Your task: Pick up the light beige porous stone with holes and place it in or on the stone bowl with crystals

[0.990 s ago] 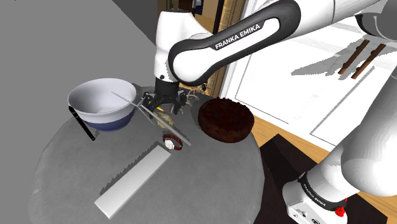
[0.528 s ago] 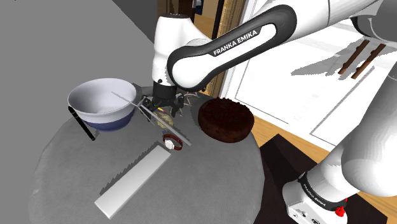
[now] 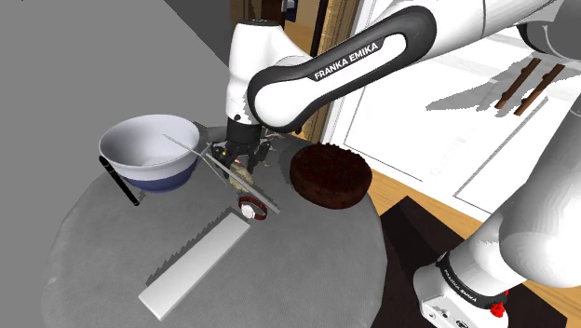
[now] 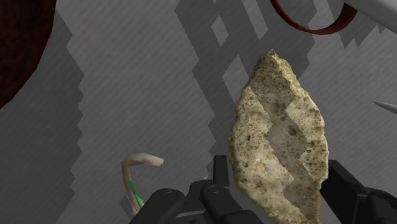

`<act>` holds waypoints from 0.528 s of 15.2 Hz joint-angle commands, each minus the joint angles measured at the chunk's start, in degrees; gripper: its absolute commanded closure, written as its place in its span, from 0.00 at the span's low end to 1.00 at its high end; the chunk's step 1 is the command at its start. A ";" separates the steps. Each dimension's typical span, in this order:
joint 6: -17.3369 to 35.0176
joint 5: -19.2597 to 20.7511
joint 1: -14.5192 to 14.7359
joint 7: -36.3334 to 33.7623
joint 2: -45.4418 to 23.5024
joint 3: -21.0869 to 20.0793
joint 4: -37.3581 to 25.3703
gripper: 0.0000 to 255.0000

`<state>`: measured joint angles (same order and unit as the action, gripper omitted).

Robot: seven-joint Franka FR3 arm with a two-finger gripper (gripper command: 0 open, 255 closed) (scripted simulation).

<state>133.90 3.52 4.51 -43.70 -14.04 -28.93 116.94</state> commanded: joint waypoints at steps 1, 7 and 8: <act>-0.29 0.16 -0.07 -0.08 -0.59 0.27 0.29 1.00; -1.51 0.02 0.04 -0.28 -0.35 0.08 -0.71 1.00; -2.18 -0.27 -0.06 -0.12 0.11 -0.03 -0.98 1.00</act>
<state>132.38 3.53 4.57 -43.96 -14.25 -28.90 115.99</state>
